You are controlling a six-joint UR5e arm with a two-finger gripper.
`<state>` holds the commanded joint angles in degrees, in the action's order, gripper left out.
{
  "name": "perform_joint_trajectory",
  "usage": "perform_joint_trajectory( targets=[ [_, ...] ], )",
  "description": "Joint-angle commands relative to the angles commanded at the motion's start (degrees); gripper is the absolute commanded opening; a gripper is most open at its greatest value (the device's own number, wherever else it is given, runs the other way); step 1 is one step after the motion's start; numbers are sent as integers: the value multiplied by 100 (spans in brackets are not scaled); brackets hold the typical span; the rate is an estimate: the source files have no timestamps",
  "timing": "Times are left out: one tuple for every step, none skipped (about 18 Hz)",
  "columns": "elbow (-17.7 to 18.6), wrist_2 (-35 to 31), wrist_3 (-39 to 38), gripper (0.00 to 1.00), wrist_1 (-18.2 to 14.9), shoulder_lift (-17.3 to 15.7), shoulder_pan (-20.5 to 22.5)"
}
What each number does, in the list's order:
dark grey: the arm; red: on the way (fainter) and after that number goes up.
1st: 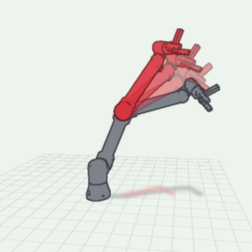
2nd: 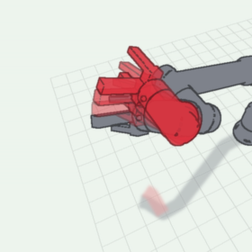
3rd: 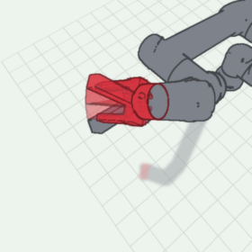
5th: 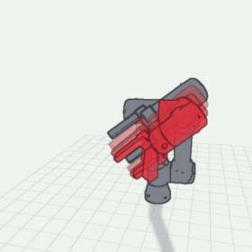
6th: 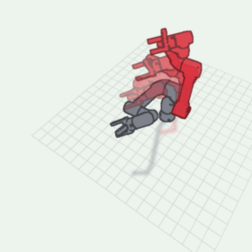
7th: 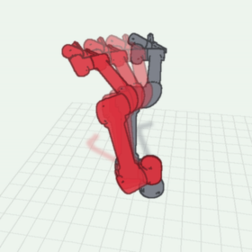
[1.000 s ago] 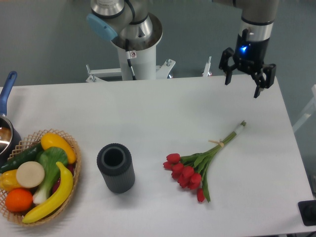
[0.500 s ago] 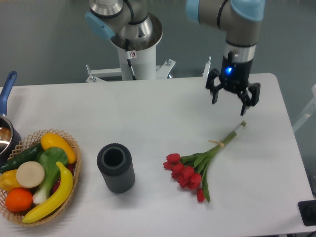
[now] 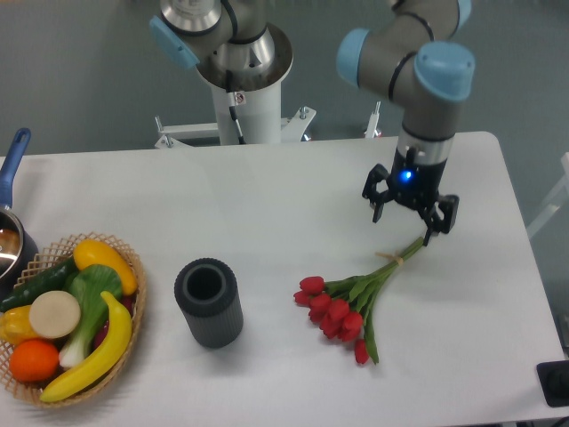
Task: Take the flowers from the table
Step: 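Move the open gripper down toward the red tulip stems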
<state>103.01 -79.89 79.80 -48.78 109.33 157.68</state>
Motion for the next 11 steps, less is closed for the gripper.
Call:
perform_joint_trajectory(
  targets=[
    [-44,-18,9,100,0,62,-36],
    [-62,-18,0,100,-9,123,-45],
    [-62,-27,-9,100,-9,211,-88],
    [-79,-44,-9,100,17,308,-158],
    [-158,-45,-9,100,18,369,-194],
    [-219,-45,-9,100,9,422,-238],
    [-220,-36,0,100,18,458,-255],
    [-246,-36,0,100,26,528,-264],
    [-290,-27,9,100,26,598,-290],
    [-360,-27,0,100,26,668,-299],
    [-413,-18,0,100,18,695,-308]
  ],
)
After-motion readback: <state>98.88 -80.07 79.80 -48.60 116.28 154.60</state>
